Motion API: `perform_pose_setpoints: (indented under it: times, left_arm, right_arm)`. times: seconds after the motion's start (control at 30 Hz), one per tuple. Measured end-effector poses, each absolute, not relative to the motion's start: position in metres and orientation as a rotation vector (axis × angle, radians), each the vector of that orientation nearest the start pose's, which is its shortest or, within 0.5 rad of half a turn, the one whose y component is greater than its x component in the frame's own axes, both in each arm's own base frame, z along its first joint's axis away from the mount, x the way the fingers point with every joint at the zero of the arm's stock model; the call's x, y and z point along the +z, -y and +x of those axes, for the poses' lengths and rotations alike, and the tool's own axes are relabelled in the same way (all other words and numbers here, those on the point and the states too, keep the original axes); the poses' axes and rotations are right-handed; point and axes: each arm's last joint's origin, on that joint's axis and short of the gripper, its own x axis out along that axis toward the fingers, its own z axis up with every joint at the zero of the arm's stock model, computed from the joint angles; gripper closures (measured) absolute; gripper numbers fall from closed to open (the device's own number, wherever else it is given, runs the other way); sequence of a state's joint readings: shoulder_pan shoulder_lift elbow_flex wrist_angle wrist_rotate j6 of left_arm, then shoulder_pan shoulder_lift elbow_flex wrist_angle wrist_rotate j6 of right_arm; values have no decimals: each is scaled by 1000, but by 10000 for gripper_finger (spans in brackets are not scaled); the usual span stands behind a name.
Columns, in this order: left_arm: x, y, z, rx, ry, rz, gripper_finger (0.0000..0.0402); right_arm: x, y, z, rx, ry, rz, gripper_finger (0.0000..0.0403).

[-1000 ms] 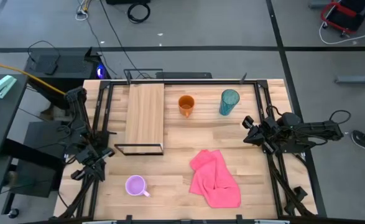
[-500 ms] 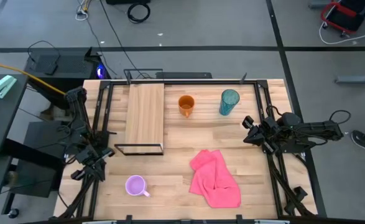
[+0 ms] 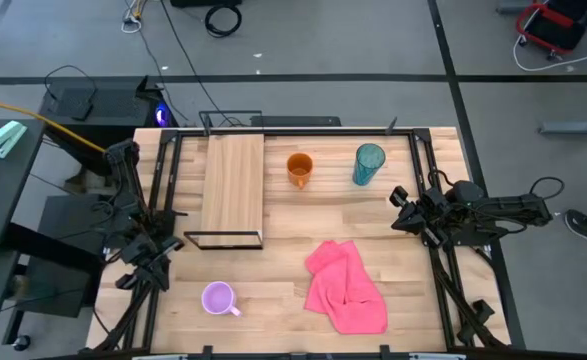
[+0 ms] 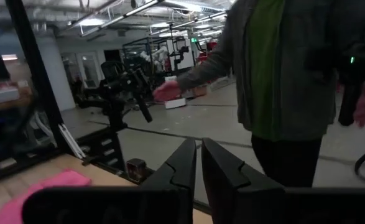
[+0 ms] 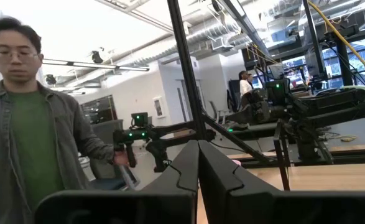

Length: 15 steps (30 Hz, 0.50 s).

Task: Stack small to large cups/mugs on shelf
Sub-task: Put the blue cup on the shelf

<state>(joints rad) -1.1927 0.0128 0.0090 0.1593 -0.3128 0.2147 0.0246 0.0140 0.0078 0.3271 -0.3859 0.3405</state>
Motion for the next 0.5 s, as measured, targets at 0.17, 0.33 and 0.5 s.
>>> perform_pose_setpoints:
  times: [0.17, 0.33, 0.5]
  left_arm:
    - [183, 85, 43, -852, 244, 100, 372]
    - [190, 83, 43, -834, 312, 72, 376]
    - [206, 76, 44, -707, 474, 70, 382]
  right_arm:
    - [196, -13, 91, 456, 245, 275, 387]
    - [196, -12, 91, 420, 254, 270, 387]
    - [196, -10, 92, 361, 268, 280, 387]
